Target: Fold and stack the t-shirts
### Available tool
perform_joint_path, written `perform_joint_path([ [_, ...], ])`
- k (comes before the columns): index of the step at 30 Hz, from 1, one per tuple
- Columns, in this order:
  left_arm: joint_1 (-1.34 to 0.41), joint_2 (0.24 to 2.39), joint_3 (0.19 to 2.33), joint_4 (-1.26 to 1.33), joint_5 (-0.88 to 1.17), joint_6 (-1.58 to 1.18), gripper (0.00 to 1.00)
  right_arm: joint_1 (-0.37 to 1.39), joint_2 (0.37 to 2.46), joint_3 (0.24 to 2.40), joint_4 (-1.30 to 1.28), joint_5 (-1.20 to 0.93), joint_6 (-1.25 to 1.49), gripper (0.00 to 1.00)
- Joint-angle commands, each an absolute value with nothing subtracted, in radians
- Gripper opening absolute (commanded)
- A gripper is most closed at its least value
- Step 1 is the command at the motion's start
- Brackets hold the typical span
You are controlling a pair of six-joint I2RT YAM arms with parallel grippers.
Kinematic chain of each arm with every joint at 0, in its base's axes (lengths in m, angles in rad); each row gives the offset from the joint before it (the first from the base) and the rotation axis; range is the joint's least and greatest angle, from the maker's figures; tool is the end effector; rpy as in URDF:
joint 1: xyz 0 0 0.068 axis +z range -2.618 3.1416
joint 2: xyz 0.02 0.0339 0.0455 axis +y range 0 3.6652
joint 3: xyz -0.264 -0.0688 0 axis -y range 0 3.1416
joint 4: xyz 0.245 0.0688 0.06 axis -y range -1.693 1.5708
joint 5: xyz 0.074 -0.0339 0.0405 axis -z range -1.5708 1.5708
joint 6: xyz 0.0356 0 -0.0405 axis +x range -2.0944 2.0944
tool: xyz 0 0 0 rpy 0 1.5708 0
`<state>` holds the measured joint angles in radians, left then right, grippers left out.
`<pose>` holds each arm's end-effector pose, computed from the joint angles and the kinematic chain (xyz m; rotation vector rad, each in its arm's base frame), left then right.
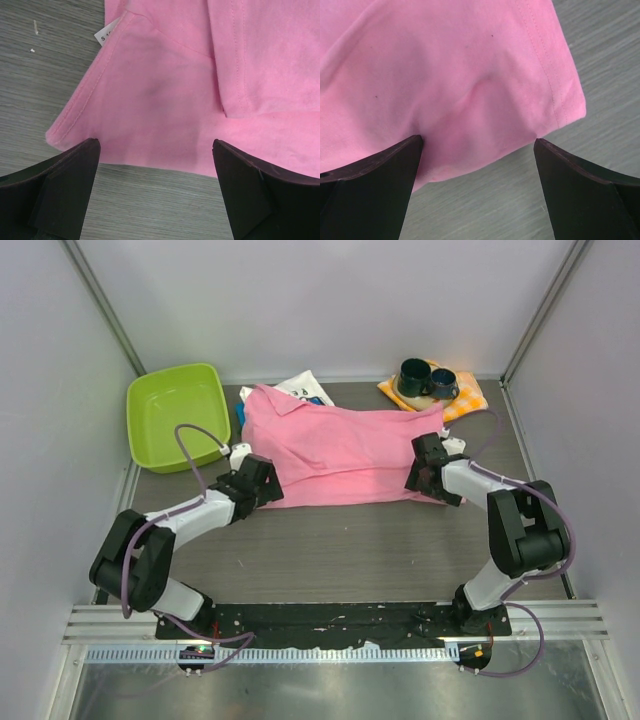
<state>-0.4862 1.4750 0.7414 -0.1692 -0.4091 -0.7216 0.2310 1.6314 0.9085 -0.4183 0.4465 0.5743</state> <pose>0.2568 -0.1197 0.1731 -0.4477 2.3333 -0.0623 0.2991 0.0545 0.1635 0.5622 2.5005 -0.3158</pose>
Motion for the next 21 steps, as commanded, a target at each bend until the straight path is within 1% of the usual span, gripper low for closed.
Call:
perform_joint_path([
  [1, -0.486, 1.414, 0.75, -0.183, -0.408, -0.726, 1.0, 0.242, 1.566, 0.942, -0.555, 0.541, 0.601, 1.0],
  [5, -0.486, 1.376, 0.802, -0.221, -0.382, -0.733, 1.0, 0.253, 1.52, 1.014, -0.618, 0.62, 0.585, 1.0],
  [7, -0.486, 1.347, 0.833, -0.256, -0.373, -0.736, 1.0, 0.252, 1.523, 1.073, -0.699, 0.684, 0.587, 1.0],
  [10, -0.486, 1.336, 0.854, -0.265, -0.367, -0.746, 1.0, 0.255, 1.545, 1.107, -0.764, 0.736, 0.597, 1.0],
  [14, -0.486, 1.374, 0.882, -0.273, -0.377, -0.741, 1.0, 0.255, 1.588, 1.117, -0.796, 0.797, 0.629, 1.0],
  [21, -0.486, 1.482, 0.919, -0.215, -0.339, -0.75, 1.0, 0.255, 1.658, 1.1, -0.789, 0.81, 0.663, 1.0],
])
